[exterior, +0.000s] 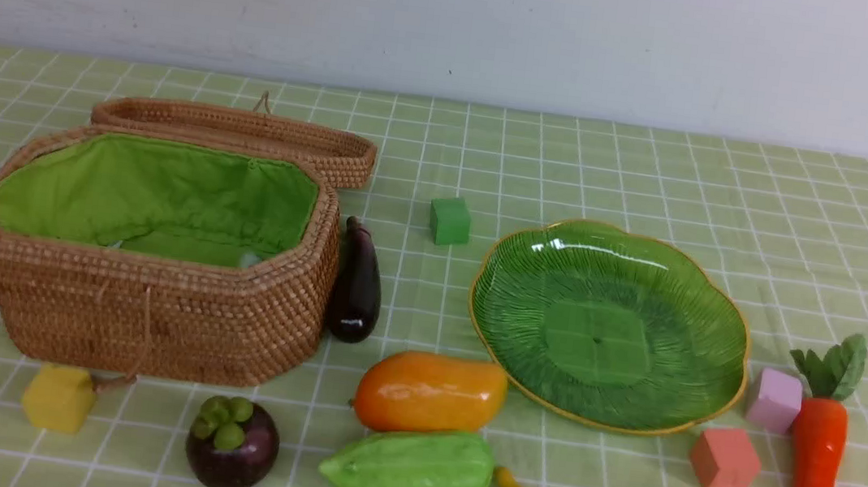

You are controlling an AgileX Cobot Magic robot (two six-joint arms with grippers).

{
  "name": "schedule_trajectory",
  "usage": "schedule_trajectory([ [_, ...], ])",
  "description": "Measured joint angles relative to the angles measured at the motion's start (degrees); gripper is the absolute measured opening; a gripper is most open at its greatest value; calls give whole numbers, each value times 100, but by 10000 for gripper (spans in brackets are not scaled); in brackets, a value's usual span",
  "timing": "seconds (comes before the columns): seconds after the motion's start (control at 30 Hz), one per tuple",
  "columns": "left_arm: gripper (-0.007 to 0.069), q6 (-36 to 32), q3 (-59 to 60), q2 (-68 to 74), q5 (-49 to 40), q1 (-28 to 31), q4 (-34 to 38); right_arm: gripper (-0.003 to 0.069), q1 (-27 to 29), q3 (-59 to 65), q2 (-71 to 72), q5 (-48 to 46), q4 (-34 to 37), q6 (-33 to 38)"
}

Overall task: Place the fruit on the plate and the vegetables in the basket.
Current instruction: Grab a mangosteen with your left arm and put it on the plate on the right

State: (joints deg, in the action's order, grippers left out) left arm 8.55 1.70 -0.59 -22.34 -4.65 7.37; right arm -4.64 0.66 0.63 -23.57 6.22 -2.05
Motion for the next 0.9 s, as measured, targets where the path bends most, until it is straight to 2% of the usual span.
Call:
schedule_trajectory([
  [0.9,238,-5,0,0,147,0,-51,240,0,0,0,0,0,0],
])
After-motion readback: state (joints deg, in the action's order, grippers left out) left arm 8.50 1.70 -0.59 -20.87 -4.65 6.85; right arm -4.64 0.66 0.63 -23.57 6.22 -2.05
